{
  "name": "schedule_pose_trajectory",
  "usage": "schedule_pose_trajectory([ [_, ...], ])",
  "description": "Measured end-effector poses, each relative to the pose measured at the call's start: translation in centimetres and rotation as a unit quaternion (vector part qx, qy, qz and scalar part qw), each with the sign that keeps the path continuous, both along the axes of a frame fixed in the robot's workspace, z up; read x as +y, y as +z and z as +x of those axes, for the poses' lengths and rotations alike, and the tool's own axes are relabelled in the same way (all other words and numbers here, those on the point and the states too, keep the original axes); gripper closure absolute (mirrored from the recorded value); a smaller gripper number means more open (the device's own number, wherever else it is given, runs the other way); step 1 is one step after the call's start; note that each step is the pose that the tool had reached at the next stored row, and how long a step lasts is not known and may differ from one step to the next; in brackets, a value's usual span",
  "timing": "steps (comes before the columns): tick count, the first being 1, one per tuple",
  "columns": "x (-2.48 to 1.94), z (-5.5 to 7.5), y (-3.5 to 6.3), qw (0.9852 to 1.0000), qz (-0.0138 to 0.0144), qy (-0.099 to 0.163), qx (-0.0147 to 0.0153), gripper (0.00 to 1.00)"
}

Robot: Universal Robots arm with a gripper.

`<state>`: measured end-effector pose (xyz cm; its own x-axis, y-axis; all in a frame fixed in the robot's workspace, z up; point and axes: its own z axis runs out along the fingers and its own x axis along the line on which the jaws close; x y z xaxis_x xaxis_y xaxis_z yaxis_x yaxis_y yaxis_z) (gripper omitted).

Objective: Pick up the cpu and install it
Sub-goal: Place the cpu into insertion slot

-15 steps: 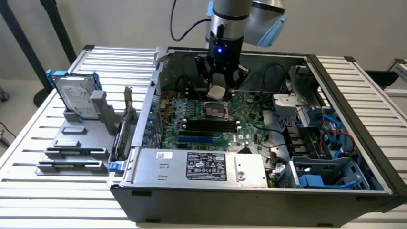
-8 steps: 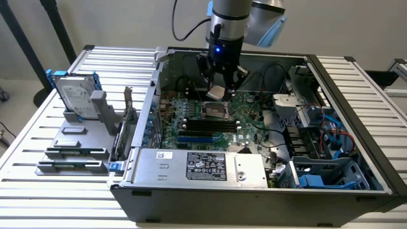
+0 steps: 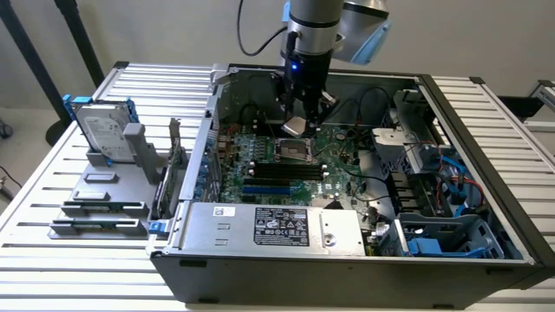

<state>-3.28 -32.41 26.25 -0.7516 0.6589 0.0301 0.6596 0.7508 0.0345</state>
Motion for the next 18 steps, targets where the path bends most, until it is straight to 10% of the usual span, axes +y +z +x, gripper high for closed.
schedule_pose_trajectory([
  [9,0.00,0.00,-0.05,0.9967,0.0000,-0.081,0.0001,0.45],
  [18,0.00,0.00,-0.16,0.9866,0.0000,-0.163,0.0002,0.45],
])
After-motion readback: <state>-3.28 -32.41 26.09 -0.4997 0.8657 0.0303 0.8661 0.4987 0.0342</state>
